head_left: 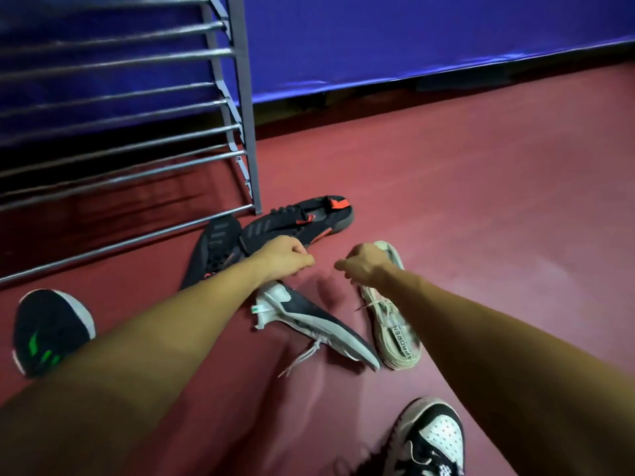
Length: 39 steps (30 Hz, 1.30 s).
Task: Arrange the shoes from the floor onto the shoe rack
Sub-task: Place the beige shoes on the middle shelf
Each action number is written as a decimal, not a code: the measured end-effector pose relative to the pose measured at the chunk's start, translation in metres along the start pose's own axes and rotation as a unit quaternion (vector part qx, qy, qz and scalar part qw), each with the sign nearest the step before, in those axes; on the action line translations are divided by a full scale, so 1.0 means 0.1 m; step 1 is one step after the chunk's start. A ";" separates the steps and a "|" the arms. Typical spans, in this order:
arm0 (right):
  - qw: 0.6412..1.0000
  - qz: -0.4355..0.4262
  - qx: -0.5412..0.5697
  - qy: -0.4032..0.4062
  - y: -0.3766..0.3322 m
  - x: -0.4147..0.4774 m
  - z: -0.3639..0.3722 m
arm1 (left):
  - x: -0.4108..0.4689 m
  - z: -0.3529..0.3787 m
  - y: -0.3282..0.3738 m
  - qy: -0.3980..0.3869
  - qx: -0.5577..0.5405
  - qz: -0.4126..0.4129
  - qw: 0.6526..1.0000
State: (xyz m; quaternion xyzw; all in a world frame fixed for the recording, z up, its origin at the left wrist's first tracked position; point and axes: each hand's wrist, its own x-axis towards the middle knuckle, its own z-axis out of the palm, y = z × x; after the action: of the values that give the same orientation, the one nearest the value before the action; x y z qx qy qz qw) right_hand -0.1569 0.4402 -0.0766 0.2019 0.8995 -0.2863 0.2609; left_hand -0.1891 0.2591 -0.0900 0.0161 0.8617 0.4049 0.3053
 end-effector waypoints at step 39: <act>0.981 -0.112 -0.034 -0.151 -0.68 -0.53 -0.56 | -0.85 -0.29 -0.17 0.140 -0.225 -0.044 0.963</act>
State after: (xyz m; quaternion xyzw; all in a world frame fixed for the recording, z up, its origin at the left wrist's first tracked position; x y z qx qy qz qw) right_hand -0.1708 0.4122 0.0217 0.0448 0.8759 -0.3101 0.3669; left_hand -0.1318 0.2042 -0.0445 -0.1476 0.7822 0.5729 0.1953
